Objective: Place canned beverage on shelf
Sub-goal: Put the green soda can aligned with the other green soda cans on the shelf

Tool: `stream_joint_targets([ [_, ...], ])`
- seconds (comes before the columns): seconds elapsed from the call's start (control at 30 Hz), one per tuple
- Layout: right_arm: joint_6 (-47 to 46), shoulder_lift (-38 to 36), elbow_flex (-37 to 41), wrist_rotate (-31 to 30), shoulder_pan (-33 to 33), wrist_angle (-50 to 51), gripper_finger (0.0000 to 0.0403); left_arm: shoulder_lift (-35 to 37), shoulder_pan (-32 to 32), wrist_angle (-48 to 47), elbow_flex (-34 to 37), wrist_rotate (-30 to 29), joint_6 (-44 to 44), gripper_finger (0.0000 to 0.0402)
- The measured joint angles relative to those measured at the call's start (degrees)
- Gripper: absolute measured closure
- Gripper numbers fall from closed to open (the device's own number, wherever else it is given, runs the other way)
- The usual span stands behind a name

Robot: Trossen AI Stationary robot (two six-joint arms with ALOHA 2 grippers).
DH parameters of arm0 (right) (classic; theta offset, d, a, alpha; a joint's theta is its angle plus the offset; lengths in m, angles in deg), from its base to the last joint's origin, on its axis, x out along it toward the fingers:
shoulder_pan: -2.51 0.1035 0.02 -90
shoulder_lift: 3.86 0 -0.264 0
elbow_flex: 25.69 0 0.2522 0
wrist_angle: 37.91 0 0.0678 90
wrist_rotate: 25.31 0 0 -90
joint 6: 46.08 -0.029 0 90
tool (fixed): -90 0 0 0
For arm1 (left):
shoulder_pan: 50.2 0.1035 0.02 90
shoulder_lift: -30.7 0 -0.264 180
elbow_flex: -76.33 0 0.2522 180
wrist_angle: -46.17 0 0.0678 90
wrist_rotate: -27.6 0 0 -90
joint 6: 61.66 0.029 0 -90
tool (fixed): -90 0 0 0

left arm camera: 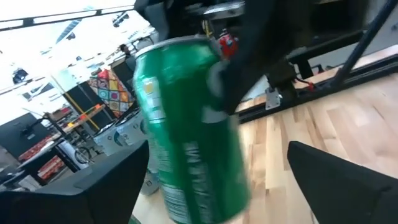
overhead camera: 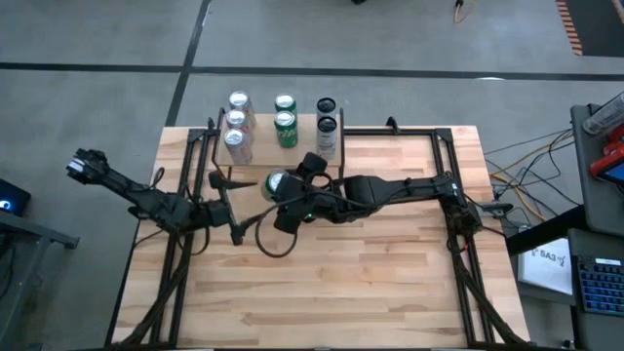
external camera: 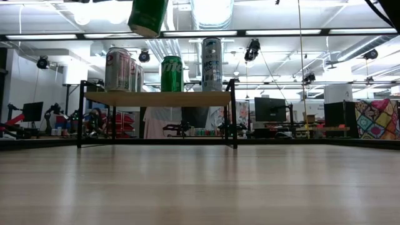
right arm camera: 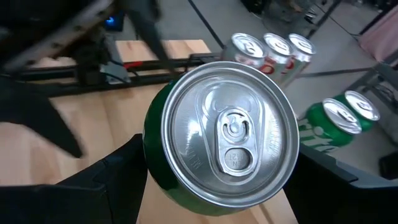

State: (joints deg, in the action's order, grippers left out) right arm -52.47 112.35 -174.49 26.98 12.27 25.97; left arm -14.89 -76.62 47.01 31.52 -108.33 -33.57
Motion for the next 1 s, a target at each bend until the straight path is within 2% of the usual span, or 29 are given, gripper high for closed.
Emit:
stream_joint_targets([
  [0.17, 0.05, 0.05, 0.01, 0.17, 0.86, -1.25, 0.0110, -2.58, 2.01, 2.90, 0.00, 0.00, -0.15, 0.0025],
  [0.8, 3.53, 0.12, 0.64, 0.55, 3.04, -8.91, 0.0110, -8.39, 5.31, 11.56, -0.02, 2.45, -3.79, 0.0025],
  [0.9, 4.34, 0.14, 0.90, 0.65, 3.03, -8.85, 0.0110, -9.37, 5.29, 11.59, -0.02, 2.58, -2.47, 0.0035],
  [1.0, 4.50, 0.14, 1.05, 0.63, 3.00, -8.80, 0.0110, -10.47, 5.27, 13.20, -0.02, 2.49, -0.64, 0.0061],
])
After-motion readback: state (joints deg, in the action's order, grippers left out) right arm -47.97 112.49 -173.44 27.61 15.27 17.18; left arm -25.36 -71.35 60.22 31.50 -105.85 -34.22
